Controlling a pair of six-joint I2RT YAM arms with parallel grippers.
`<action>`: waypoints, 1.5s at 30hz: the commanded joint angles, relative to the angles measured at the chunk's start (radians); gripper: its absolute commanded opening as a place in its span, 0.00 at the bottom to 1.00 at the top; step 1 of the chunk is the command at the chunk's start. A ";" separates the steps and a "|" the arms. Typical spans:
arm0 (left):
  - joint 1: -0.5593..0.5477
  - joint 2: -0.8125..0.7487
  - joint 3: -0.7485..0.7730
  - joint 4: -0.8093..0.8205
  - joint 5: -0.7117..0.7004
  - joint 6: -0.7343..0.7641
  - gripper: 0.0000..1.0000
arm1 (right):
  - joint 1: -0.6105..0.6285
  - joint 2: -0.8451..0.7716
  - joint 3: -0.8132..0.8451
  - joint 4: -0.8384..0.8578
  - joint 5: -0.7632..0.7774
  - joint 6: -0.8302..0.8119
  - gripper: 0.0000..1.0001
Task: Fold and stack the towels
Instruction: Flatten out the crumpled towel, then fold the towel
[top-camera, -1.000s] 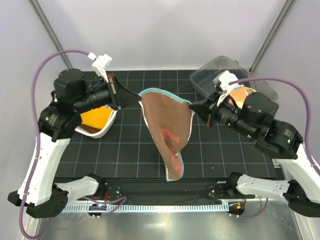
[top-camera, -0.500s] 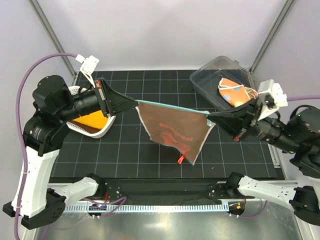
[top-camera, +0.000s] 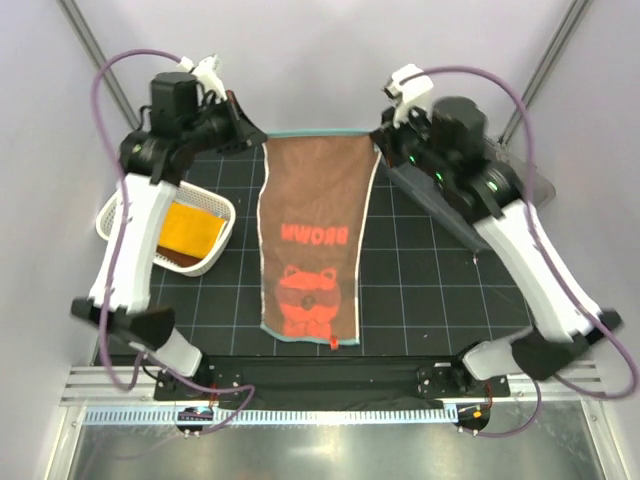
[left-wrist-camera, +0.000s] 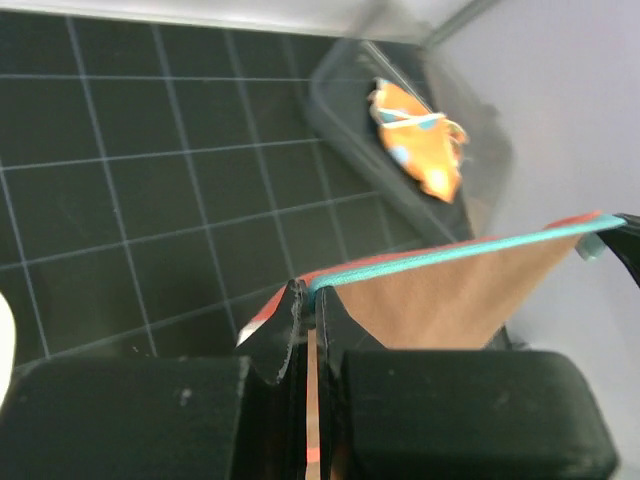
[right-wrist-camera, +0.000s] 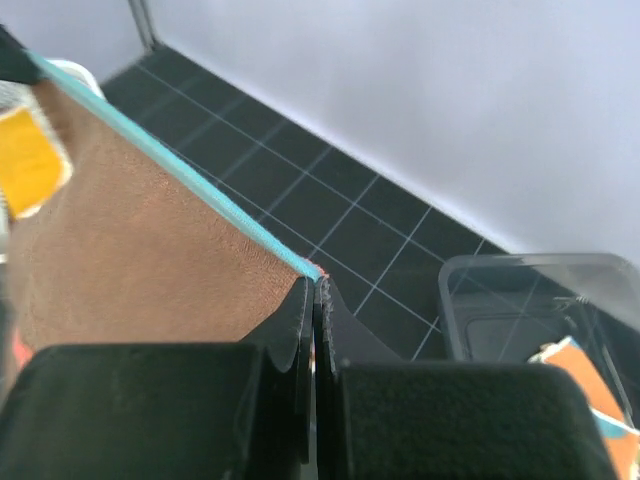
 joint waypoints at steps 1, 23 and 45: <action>0.087 0.121 -0.025 0.126 -0.006 0.051 0.00 | -0.146 0.136 -0.012 0.156 -0.177 0.012 0.01; 0.225 0.576 -0.152 0.535 0.289 0.288 0.00 | -0.297 0.709 0.147 0.152 -0.478 -0.011 0.01; 0.170 0.172 -0.811 0.450 0.123 0.382 0.00 | -0.148 0.411 -0.398 0.036 -0.423 -0.030 0.01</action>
